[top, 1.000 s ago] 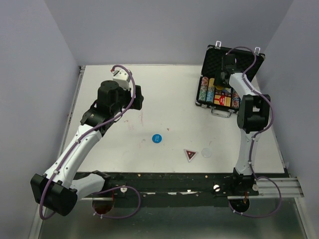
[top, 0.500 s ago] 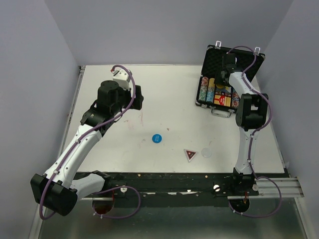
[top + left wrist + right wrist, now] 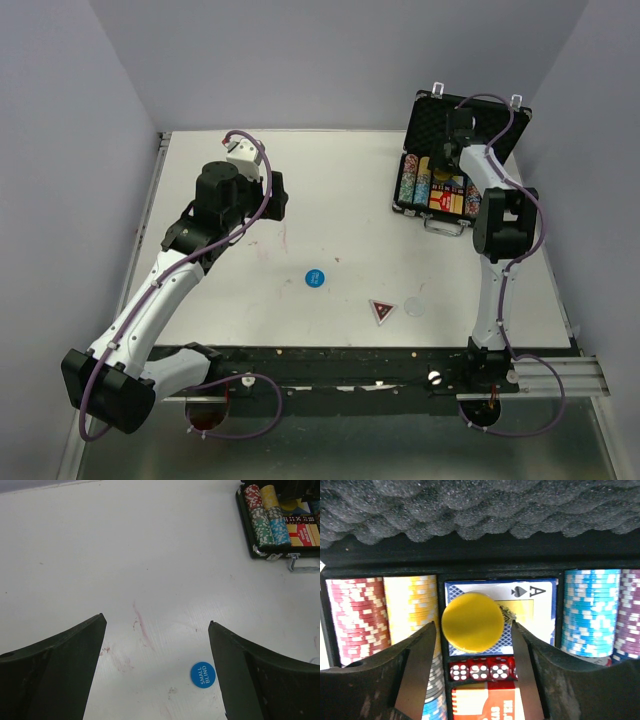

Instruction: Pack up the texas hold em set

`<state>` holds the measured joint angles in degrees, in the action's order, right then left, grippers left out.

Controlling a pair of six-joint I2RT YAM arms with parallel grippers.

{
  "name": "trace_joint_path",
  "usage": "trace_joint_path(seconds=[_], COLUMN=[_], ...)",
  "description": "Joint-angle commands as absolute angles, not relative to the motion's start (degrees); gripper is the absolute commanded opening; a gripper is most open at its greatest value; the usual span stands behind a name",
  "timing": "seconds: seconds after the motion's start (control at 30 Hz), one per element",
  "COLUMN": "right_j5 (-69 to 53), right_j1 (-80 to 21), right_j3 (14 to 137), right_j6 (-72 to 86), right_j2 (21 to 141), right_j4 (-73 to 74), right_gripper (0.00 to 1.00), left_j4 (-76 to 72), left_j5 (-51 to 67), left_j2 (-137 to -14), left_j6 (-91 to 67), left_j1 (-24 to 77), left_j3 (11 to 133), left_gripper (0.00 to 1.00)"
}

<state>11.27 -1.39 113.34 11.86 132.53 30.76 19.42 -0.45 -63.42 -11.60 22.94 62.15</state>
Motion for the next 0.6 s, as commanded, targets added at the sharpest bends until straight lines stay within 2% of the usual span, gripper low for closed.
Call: trace_joint_path(seconds=[0.0, 0.23, 0.57], right_j5=[10.9, 9.3, 7.2], right_j1=[-1.0, -1.0, -1.5], right_j3=[114.1, 112.7, 99.5], right_j6=[11.2, 10.7, 10.8], right_j2=[133.9, 131.2, 118.9], right_j4=[32.6, 32.2, 29.3], right_gripper=[0.72, 0.72, 0.72], left_j4=[19.8, 19.7, 19.5], left_j5=[-1.0, -1.1, -0.3], left_j2=[-62.7, -62.4, -62.0], left_j6=[-11.2, -11.2, -11.7], left_j1=[22.7, 22.7, 22.7], left_j3=[63.8, 63.8, 63.7], left_gripper=[0.99, 0.99, 0.99])
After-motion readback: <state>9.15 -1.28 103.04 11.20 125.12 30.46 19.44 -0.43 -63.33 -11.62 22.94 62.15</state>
